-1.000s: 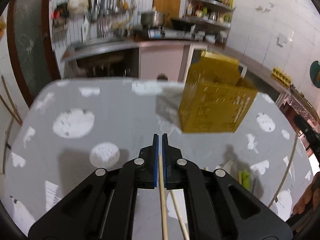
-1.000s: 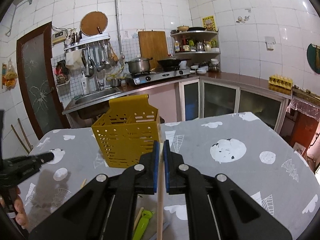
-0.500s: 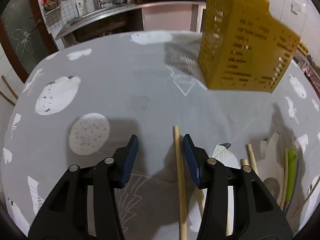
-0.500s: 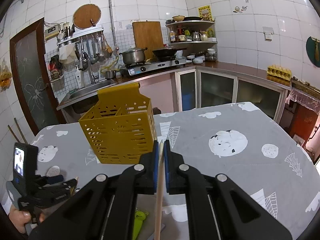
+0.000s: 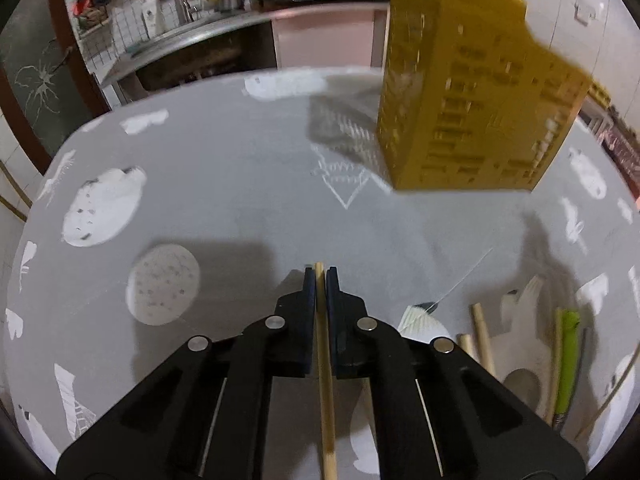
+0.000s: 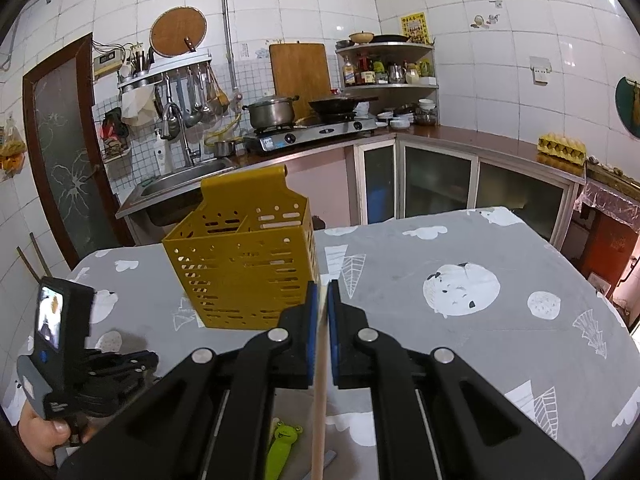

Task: Organize utensils
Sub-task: 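Lift both held chopsticks and carry them toward the yellow slotted holder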

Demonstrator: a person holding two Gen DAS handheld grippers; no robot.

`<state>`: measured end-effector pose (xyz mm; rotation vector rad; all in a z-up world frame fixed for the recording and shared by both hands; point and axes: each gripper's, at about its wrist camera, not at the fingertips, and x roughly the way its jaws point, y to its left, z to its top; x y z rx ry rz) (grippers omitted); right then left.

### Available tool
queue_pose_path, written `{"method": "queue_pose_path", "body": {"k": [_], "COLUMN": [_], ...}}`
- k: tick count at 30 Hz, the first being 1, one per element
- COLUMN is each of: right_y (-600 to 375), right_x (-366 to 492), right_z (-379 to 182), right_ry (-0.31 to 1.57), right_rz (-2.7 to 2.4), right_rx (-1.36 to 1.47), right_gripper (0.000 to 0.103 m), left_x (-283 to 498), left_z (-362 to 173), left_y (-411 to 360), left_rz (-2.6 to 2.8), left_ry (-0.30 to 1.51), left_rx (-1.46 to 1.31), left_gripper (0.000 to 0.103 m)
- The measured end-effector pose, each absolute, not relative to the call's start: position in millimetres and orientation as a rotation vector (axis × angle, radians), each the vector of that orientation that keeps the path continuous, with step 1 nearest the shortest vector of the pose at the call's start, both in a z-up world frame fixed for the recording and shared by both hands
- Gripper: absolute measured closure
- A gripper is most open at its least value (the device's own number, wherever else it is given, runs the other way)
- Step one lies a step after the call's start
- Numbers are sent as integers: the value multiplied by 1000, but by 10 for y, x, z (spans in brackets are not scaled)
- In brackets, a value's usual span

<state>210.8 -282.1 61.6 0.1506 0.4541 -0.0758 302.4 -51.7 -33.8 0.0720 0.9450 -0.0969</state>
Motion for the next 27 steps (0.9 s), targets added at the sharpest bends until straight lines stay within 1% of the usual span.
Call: {"method": "queue_pose_path", "body": {"k": [3, 9, 15, 19, 27], "right_y": [-2842, -2825, -2809, -2831, -2878], "right_x": [2057, 1956, 1905, 1930, 2064], "right_z": [690, 840, 980, 1074, 1269], "right_ry": [420, 356, 304, 280, 237], "right_rz": [-74, -68, -65, -65, -62], "right_rx": [155, 142, 121, 118, 109], "right_gripper": [98, 98, 98, 98, 98], "left_x": [2929, 2598, 2369, 2325, 2474], "left_z": [-113, 487, 936, 1106, 1277], "left_y": [-461, -364, -409, -454, -526], "left_rz": [-111, -139, -161, -158, -159], "left_ry": [863, 637, 474, 413, 372], "left_rx": [31, -48, -72, -63, -81], "left_gripper": [99, 99, 99, 99, 99]}}
